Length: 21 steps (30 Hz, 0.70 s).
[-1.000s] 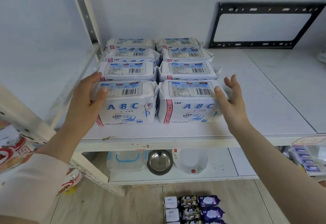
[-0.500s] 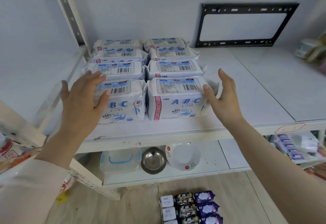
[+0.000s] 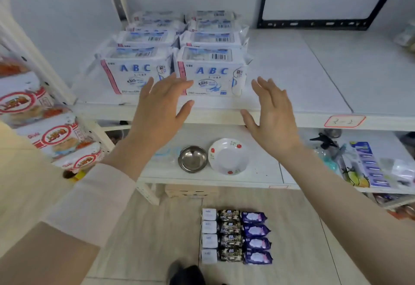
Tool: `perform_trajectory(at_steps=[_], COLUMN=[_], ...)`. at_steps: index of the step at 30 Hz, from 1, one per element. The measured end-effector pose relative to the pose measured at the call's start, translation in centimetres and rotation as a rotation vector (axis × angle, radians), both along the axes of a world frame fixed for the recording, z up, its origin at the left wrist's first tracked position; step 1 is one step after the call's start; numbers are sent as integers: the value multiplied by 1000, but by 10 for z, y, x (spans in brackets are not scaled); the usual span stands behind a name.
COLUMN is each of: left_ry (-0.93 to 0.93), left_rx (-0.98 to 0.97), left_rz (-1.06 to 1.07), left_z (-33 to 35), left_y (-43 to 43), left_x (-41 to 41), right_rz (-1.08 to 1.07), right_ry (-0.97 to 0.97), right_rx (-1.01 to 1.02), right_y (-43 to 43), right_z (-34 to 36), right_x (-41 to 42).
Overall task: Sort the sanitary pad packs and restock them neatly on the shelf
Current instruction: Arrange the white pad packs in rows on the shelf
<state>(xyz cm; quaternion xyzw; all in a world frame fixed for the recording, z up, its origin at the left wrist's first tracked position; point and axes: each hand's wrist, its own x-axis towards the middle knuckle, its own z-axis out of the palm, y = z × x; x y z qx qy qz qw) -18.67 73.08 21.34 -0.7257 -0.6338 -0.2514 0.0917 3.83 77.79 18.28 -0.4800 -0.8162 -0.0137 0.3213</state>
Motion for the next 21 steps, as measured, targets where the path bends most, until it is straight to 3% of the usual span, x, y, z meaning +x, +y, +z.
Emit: perform_trajectory(at_steps=[10,15,21], left_ry=[246,259,221], left_rx=[-159,-142,-240], left_rz=[-86,-142,-140], left_z=[-88,-142,-205], left_y=[-88,-138,-185], left_x=[29,35,47], right_rz=[10,-19,-33], right_ry=[-280,-456,-516], right_rx=[-77,-173,-246], right_y=[-108,-172,-223], right_z=[-83,-135,-192], right_x=[22,17,21])
